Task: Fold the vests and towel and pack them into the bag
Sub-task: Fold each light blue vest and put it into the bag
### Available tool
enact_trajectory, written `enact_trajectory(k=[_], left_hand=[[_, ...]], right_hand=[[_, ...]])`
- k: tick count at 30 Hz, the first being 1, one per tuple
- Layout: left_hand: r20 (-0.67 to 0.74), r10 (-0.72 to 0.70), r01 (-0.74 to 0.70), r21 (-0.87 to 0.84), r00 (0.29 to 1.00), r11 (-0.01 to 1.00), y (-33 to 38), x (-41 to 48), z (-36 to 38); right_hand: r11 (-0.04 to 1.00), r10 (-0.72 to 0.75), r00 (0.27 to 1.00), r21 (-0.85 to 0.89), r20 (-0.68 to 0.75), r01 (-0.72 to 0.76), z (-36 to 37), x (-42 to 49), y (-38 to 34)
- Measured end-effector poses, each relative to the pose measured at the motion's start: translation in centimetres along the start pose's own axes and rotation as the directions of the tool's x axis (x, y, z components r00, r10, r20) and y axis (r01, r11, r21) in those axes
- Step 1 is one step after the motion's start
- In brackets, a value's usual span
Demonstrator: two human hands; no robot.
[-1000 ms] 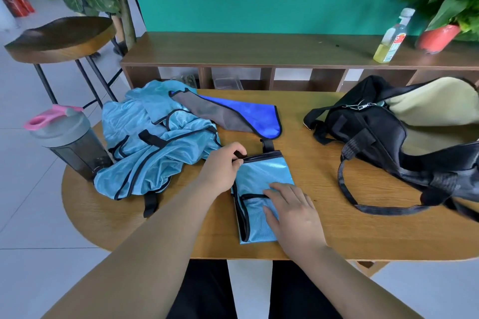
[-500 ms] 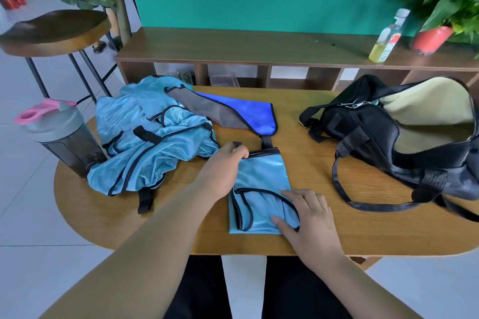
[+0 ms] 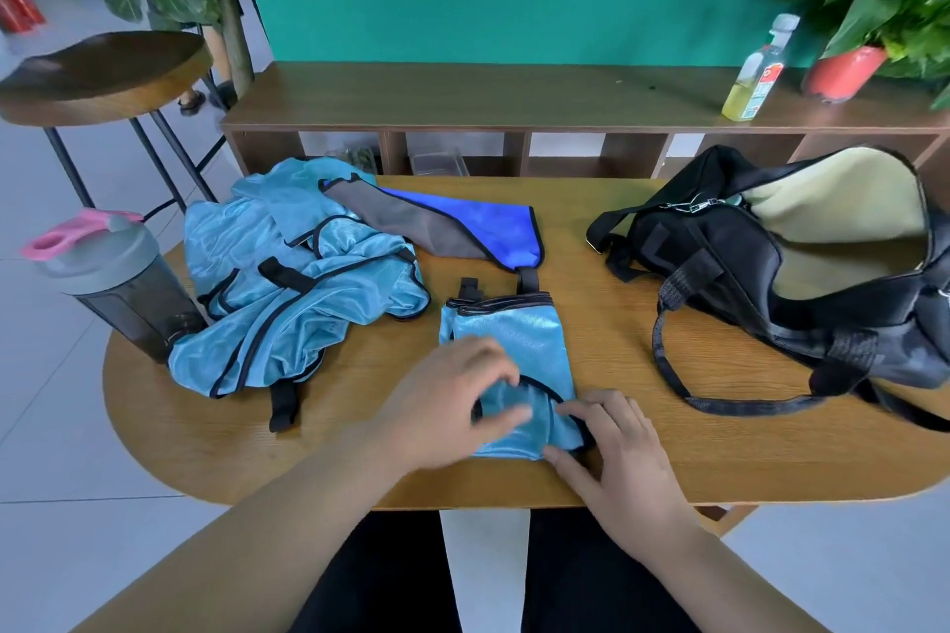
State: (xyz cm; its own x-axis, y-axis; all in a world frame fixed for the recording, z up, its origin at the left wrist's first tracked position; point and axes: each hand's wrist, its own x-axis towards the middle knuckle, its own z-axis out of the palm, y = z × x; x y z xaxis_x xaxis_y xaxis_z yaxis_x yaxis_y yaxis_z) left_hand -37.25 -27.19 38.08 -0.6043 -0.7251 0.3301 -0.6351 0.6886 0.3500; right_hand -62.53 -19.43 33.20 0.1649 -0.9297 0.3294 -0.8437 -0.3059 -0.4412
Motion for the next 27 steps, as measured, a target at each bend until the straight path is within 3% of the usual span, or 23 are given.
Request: enact_trajectory(k=[1,3,13,18,20,23,25,27], left_hand=[[0.100,0.053,-0.058,0.045,0.994,0.997,0.1,-1.1,0.2],[0.156,0.109,-0.124,0.092,0.982,0.988,-0.6,-3.0,0.9],[0.026,0.073,-0.073,0.009,0.997,0.997,-2.6,-6.2,1.6],[-0.114,0.026,-0.030,-0.032,0.993,0.999,-0.5,-5.5,0.6],[-0.108,-0.074,0.076,0.019,0.991,0.997,0.6,-3.8,0.6],[0.065,-0.245,0.229,0.187,0.967,0.955,1.0,-1.3,1.9],[0.221,-0.308,0.231,0.317,0.925,0.920,0.1,-0.8,3.1],[0.304,-0.339,0.223,0.359,0.890,0.906,-0.8,-1.0,3.5]], right_hand=[[1.000,-0.031,0.999,0.006,0.010,0.031,-0.2,0.0,0.5],[0.997,-0.075,0.997,0.011,0.017,0.075,-0.5,0.1,1.5],[0.976,-0.216,0.976,-0.038,0.013,0.216,-1.6,0.9,2.7],[0.987,-0.158,0.987,0.027,0.006,0.158,-2.9,2.1,1.1],[0.994,-0.108,0.994,0.015,-0.018,0.108,-2.4,3.6,0.1],[0.990,-0.050,0.985,-0.125,0.164,0.071,-0.8,6.0,-1.0],[0.967,-0.013,0.932,-0.234,0.362,0.105,0.3,6.6,-1.0],[0.945,-0.006,0.884,-0.287,0.468,0.158,0.8,6.4,-0.8]])
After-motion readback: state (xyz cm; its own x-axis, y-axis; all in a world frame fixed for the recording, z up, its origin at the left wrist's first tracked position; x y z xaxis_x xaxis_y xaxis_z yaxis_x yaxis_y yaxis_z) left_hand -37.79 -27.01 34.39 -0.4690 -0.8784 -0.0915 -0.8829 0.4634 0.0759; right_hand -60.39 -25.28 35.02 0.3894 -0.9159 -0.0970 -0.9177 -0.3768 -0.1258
